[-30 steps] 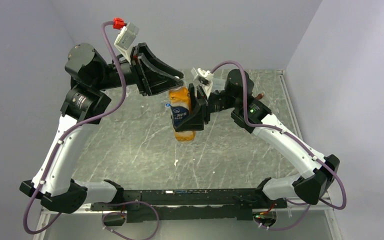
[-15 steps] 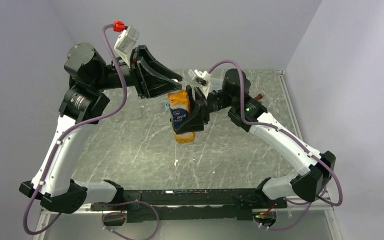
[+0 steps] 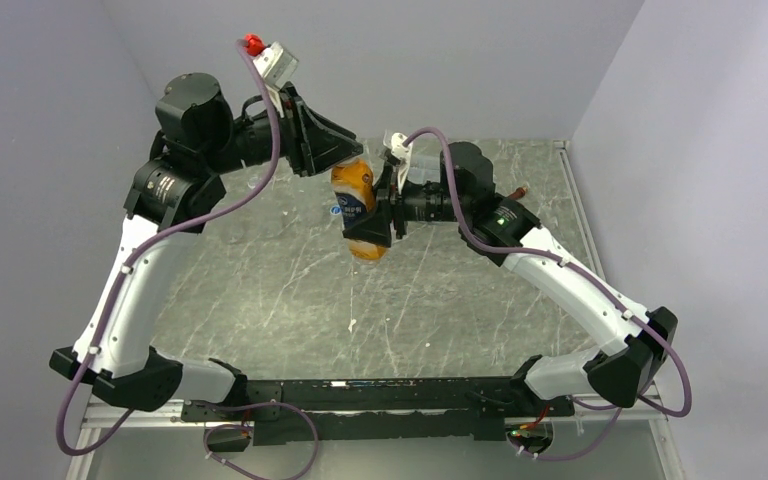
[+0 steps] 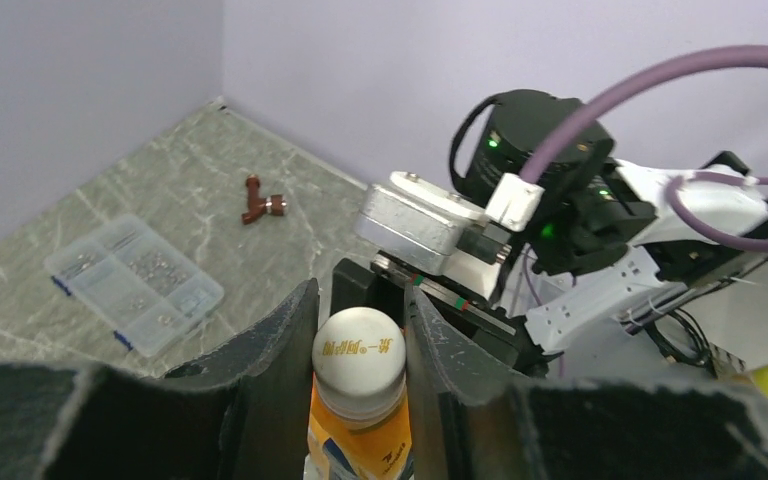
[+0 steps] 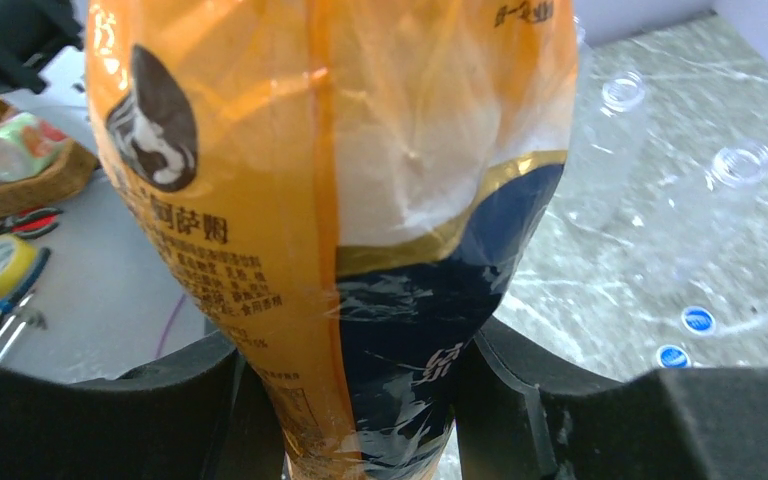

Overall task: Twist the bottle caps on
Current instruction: Screw the bottle cap onto the plastic bottle.

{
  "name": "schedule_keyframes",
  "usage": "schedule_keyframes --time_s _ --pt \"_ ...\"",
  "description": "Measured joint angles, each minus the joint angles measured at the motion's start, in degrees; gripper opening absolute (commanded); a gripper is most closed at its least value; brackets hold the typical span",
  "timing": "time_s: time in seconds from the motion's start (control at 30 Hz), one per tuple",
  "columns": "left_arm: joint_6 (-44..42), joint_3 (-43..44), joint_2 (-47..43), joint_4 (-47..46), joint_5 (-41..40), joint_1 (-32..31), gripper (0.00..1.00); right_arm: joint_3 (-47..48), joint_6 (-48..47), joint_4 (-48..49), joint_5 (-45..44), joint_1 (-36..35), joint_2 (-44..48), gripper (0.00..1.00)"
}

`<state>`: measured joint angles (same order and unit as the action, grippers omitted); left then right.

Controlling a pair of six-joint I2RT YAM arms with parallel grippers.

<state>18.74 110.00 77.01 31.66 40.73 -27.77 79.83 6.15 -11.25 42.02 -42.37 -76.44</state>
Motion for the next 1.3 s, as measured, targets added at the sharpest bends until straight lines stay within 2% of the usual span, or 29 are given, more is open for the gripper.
schedule_keyframes --time_s 0.1,0.23,0.33,0.57,0.8,1.0,1.07,1.13,1.2,1.3 --pt "-0.6 0.0 0.4 1.5 -2.8 0.0 0.0 0.0 -0.7 -1.8 -3.7 -0.2 0.0 0.0" --pt "-1.1 -0.3 0.3 1.7 -3.4 -0.1 0.04 0.0 -0.8 -2.3 -4.2 -0.3 0.0 0.0" --pt "-1.1 -1.4 -0.6 0.9 -2.5 -0.1 0.1 0.0 -0.7 -2.2 -2.2 -0.2 0.0 0.0" --pt "-1.1 -2.3 -3.0 -1.3 1.6 -0.2 0.15 0.0 0.5 1.2 5.8 -0.2 0.0 0.0" --pt "-1.1 -2.1 -3.1 -1.8 4.1 -0.2 0.23 0.0 1.5 1.9 9.0 -0.2 0.0 0.0" --pt "-1.0 -1.3 -3.0 -1.4 4.5 -0.2 0.39 0.0 1.5 2.3 9.6 -0.2 0.0 0.0" --pt "-1.0 -1.0 -2.8 -1.1 4.5 -0.2 0.52 0.1 1.5 2.3 9.6 -0.2 0.0 0.0" --pt "-1.0 -0.4 -2.6 -0.3 4.5 -0.2 0.57 0.2 1.5 2.4 9.5 -0.2 0.1 0.0" --pt "-0.9 0.1 -2.5 0.9 4.5 -0.4 0.66 0.6 1.5 2.6 9.2 0.1 0.0 0.0" --pt "-1.0 1.0 -2.5 2.1 4.1 -0.6 0.73 1.2 1.3 2.9 8.9 0.5 0.1 0.0"
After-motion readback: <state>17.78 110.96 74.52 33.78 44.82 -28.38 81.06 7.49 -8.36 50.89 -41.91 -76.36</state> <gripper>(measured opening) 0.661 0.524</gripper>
